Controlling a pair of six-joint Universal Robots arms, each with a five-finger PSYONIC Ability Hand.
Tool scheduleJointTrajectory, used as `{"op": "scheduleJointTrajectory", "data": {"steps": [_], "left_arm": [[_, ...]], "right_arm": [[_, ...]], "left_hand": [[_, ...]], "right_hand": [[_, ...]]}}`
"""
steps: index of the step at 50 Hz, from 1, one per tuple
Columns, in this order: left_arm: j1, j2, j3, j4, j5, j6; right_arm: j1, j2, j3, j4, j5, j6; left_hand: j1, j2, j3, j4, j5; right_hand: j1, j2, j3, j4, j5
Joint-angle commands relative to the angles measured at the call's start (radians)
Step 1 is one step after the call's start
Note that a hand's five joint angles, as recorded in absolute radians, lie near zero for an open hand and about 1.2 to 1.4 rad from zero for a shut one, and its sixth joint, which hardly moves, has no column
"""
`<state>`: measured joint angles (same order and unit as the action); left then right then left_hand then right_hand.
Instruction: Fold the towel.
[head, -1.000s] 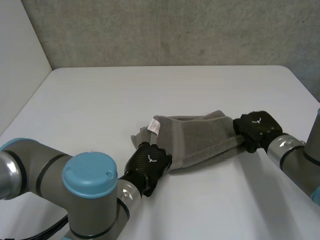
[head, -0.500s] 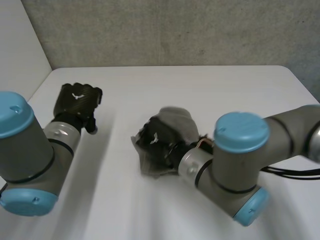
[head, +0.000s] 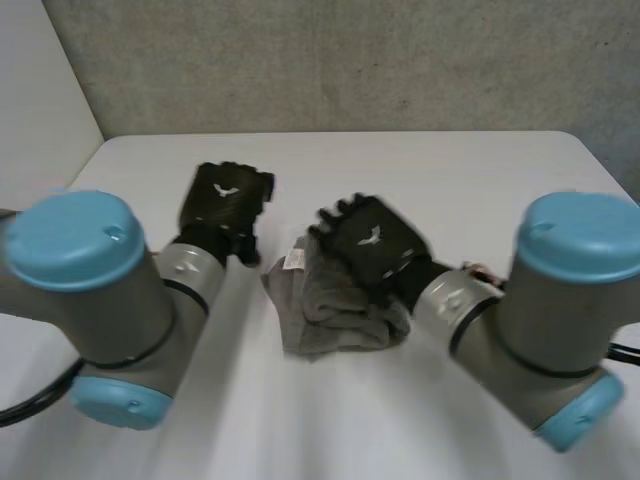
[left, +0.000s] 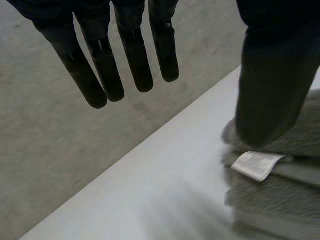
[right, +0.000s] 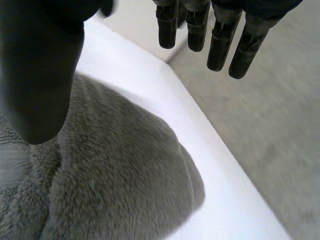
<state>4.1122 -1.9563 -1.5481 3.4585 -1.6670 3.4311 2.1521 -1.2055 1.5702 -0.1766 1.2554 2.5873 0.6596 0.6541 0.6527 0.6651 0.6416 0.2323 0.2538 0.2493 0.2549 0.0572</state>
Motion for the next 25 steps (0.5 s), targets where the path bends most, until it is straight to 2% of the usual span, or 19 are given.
{"op": "scheduleJointTrajectory", "data": {"steps": [1, 8, 25], "left_arm": [[-0.098, -0.111, 0.074, 0.011, -0.004, -0.046], [-0.144, -0.228, 0.132, 0.01, -0.007, -0.059], [-0.128, -0.343, 0.135, -0.019, -0.008, -0.038]], "right_arm": [[-0.141, -0.035, 0.005, 0.123, 0.029, 0.212], [-0.196, 0.035, -0.047, 0.154, 0.027, 0.228], [-0.182, 0.33, -0.23, 0.163, 0.022, 0.293]], "left_hand": [[-0.109, -0.103, -0.102, -0.114, -0.265], [-0.109, -0.103, -0.102, -0.114, -0.265], [-0.1, -0.094, -0.093, -0.105, -0.256]], "right_hand": [[-0.058, -0.079, -0.075, -0.08, -0.057], [-0.058, -0.079, -0.075, -0.08, -0.057], [-0.058, -0.079, -0.075, -0.08, -0.057]]}}
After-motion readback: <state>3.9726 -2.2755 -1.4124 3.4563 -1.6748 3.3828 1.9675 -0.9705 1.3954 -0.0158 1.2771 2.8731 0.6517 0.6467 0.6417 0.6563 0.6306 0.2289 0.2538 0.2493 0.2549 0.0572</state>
